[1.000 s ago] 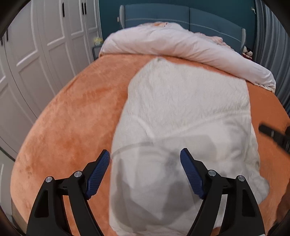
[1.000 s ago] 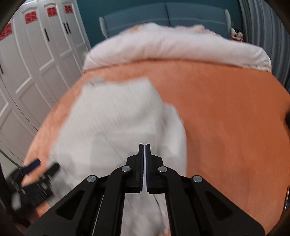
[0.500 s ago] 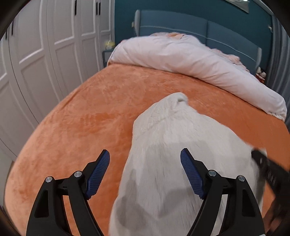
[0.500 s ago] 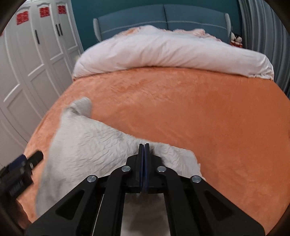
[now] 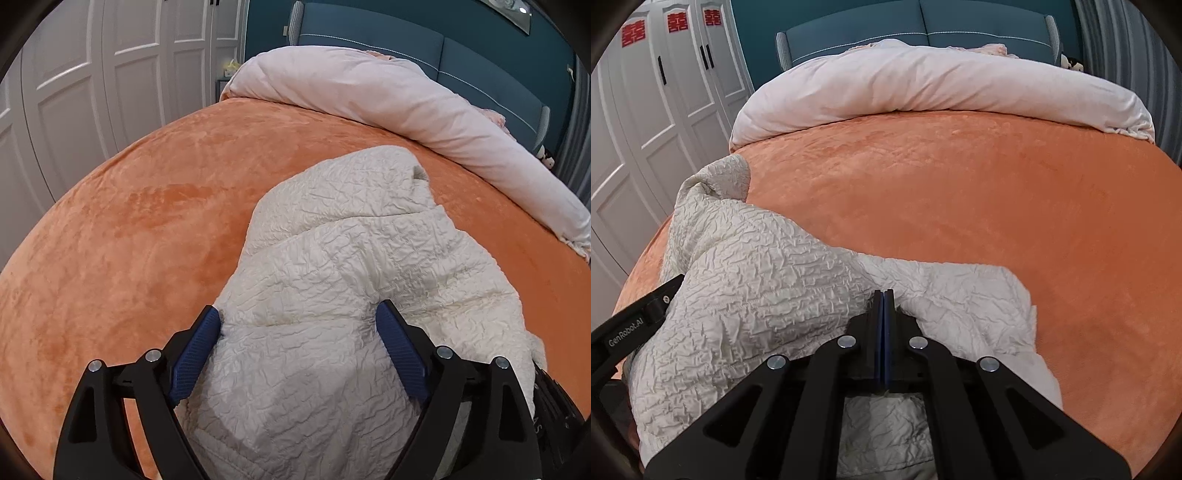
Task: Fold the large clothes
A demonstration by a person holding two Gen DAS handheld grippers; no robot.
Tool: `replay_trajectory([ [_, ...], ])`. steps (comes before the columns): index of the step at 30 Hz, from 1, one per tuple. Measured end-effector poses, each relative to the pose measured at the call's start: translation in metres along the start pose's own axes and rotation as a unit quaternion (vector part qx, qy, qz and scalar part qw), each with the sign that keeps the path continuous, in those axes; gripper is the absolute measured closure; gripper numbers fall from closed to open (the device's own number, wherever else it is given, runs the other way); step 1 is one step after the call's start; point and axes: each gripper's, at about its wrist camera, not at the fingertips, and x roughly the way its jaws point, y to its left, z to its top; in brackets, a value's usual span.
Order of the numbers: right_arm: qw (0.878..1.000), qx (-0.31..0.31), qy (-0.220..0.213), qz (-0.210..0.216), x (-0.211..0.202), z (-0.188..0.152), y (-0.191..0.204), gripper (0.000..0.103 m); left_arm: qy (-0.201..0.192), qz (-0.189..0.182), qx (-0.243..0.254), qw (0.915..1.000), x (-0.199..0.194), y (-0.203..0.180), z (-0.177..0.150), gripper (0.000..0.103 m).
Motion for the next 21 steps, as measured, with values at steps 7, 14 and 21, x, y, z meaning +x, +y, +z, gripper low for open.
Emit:
replay_trajectory([
  [7, 1.0, 0.0, 0.0, -0.006, 0.008, -0.004, 0.0, 0.103, -0.011, 0.03, 0.016, 0.9993, 0.007, -0.009, -0.006, 0.015],
  [14, 1.0, -0.012, 0.006, 0.024, -0.076, 0.011, 0.0, 0.099, 0.0, -0.003, 0.048, 0.9988, -0.066, 0.014, 0.003, 0.017],
  [21, 0.996, -0.033, 0.061, 0.061, -0.162, -0.076, -0.011, 0.096, 0.034, -0.02, 0.15, 0.988, -0.152, 0.037, -0.089, 0.016],
])
